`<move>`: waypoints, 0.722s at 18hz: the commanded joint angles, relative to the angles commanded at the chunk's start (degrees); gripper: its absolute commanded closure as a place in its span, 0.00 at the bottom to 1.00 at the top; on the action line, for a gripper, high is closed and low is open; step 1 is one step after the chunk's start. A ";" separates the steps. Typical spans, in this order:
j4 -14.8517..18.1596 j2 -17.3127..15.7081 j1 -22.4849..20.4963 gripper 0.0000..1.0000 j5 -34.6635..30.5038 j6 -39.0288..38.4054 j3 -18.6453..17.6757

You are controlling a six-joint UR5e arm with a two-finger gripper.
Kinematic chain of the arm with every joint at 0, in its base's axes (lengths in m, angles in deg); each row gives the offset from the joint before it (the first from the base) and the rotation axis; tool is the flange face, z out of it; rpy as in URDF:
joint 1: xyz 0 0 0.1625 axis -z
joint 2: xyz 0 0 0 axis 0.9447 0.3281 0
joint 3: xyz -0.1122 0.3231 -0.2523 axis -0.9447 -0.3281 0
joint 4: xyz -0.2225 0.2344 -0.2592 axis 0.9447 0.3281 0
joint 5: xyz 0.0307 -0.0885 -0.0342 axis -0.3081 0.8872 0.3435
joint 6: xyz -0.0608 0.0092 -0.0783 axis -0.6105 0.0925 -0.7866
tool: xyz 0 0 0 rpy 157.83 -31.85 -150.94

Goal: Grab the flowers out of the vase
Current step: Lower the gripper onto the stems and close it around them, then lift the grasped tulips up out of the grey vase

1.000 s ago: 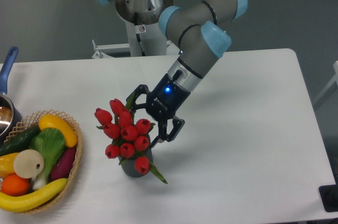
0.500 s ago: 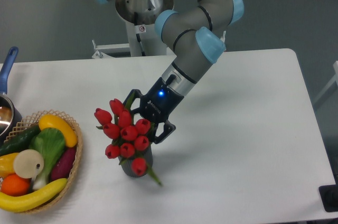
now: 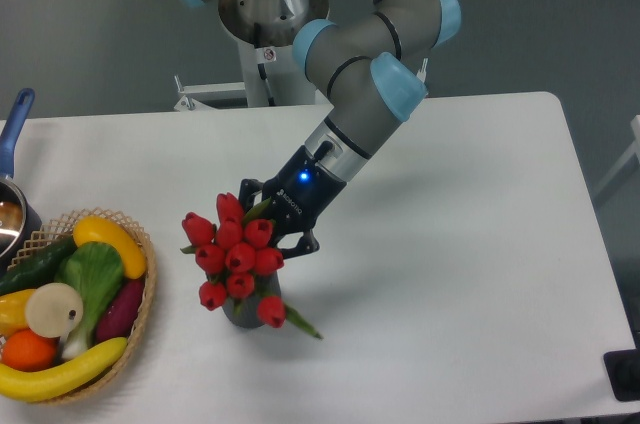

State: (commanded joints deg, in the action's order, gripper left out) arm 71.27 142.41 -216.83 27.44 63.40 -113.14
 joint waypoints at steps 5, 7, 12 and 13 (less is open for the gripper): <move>0.00 -2.28 -0.61 0.76 0.27 -2.46 1.05; 0.00 -3.68 -0.97 0.76 0.27 -5.26 1.14; 0.09 -6.76 -0.79 0.76 0.18 -6.85 1.14; 0.09 -7.46 -0.70 0.76 0.18 -7.38 1.14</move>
State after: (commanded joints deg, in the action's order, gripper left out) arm 71.35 134.95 -217.54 27.62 56.02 -112.00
